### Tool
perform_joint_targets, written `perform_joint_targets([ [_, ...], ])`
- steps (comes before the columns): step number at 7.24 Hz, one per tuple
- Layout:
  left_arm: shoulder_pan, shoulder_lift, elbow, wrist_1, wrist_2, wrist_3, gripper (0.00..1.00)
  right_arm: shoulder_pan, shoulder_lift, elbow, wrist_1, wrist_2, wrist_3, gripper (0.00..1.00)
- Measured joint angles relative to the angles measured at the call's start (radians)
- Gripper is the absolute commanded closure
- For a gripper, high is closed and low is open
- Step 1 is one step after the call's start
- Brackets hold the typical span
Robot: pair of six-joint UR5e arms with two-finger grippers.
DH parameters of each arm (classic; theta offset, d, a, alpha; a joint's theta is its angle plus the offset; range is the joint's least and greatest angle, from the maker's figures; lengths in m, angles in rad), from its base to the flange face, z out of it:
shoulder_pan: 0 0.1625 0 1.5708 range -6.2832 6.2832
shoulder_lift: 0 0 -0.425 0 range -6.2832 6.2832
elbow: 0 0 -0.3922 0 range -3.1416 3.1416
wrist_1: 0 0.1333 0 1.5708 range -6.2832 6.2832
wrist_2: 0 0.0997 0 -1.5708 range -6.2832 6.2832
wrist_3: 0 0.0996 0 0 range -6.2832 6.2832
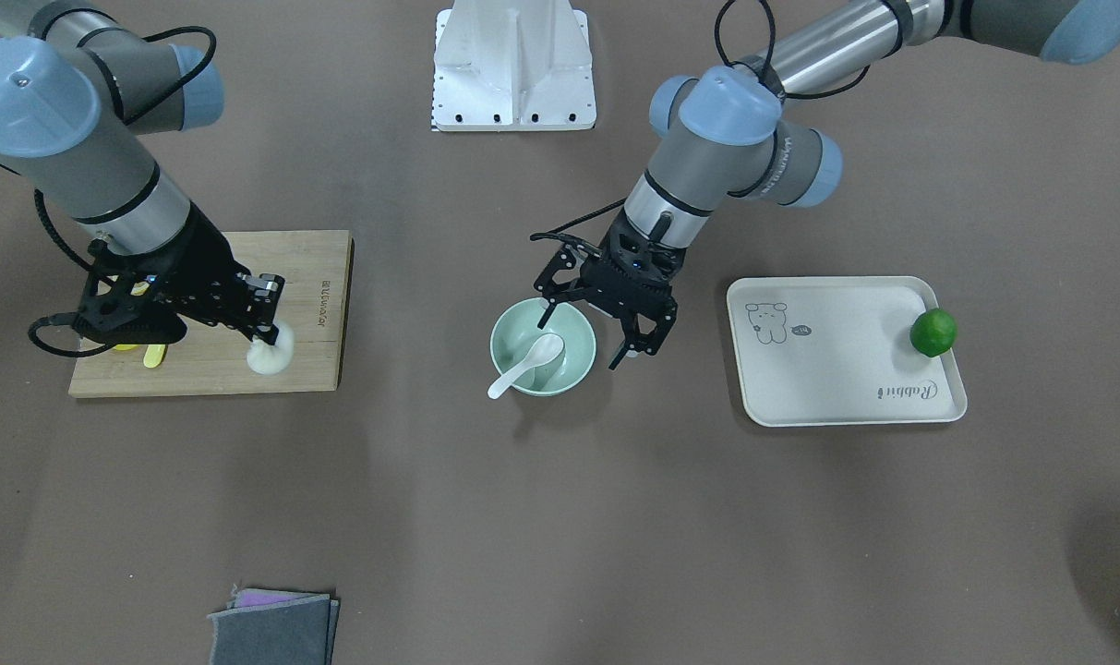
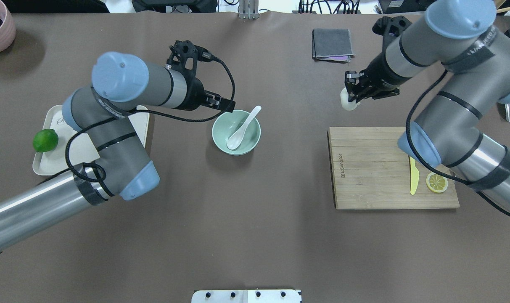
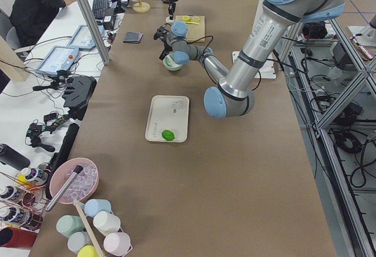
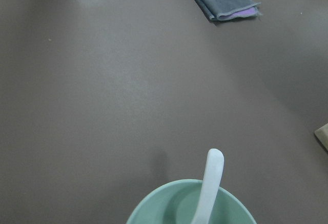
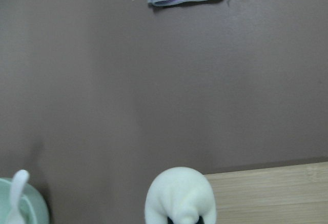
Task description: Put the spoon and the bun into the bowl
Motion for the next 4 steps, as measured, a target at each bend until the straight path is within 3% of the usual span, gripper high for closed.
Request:
perform_joint_targets([
  [2, -0.135, 0.068, -0.011, 0.018, -0.141, -0.061, 0.02, -0.032, 0.114, -0.003, -0.083, -0.036, 0.053, 1.0],
  [4, -0.234, 0.133, -0.043, 0.048, -0.206, -0.01, 0.02, -0.114, 0.187, -0.008, -0.089, -0.134, 0.078, 1.0],
])
